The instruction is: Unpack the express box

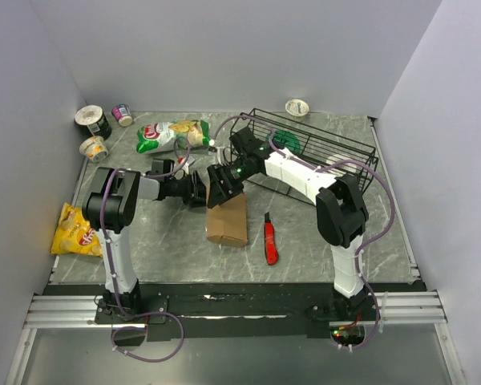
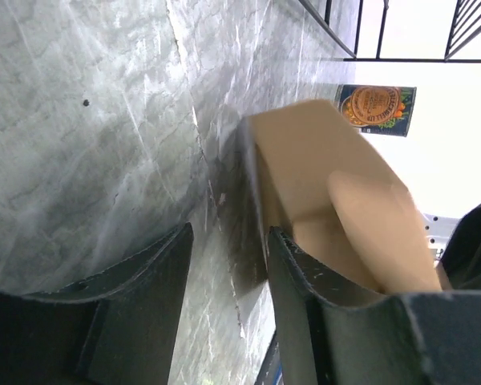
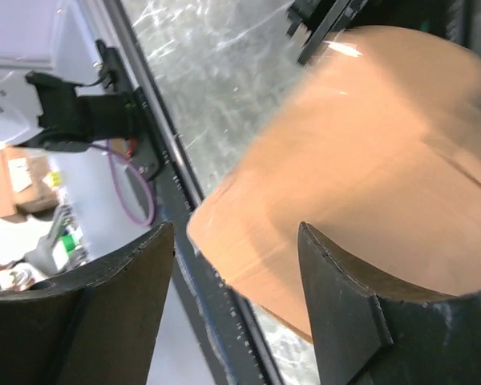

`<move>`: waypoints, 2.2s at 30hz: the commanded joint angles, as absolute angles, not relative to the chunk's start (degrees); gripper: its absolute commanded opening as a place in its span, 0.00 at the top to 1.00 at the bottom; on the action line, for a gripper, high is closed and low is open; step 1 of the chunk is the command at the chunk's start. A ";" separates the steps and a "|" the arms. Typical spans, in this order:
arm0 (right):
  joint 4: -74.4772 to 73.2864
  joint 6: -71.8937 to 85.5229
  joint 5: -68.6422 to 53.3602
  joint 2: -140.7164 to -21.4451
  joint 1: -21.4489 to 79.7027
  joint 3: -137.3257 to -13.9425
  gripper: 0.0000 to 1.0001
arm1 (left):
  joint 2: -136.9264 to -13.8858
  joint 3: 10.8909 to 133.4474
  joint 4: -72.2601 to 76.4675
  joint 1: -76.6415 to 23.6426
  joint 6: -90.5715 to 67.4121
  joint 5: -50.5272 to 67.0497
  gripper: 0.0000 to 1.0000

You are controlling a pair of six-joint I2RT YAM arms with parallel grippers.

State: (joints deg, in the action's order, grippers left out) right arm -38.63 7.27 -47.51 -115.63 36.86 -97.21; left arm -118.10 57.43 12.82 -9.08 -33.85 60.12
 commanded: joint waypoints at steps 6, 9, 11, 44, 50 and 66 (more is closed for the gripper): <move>-39.82 5.28 -38.85 -113.64 36.04 -99.23 0.29 | -114.79 60.11 0.55 -6.68 -25.94 53.10 0.43; -39.29 4.31 -32.98 -112.15 36.12 -99.14 0.21 | -112.94 61.52 -5.79 -5.19 -23.30 55.01 0.42; -39.20 3.17 -26.13 -110.83 36.12 -97.91 0.17 | -112.94 63.27 -10.09 -4.57 -21.36 56.50 0.42; -41.83 -6.14 -22.49 -94.67 31.73 -85.25 0.00 | -121.64 87.98 -73.73 -15.37 39.63 87.63 0.38; -46.05 -9.67 -22.85 -88.34 31.11 -87.45 0.00 | -122.26 91.40 -77.43 -20.56 44.65 87.54 0.40; -47.81 -14.67 -27.33 -76.04 31.11 -83.68 0.01 | -128.23 99.93 -73.49 -33.83 41.15 85.09 0.40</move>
State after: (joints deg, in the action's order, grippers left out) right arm -46.52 -11.46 -24.03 -83.90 31.14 -85.06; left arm -127.26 95.92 -75.96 -30.98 41.41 83.79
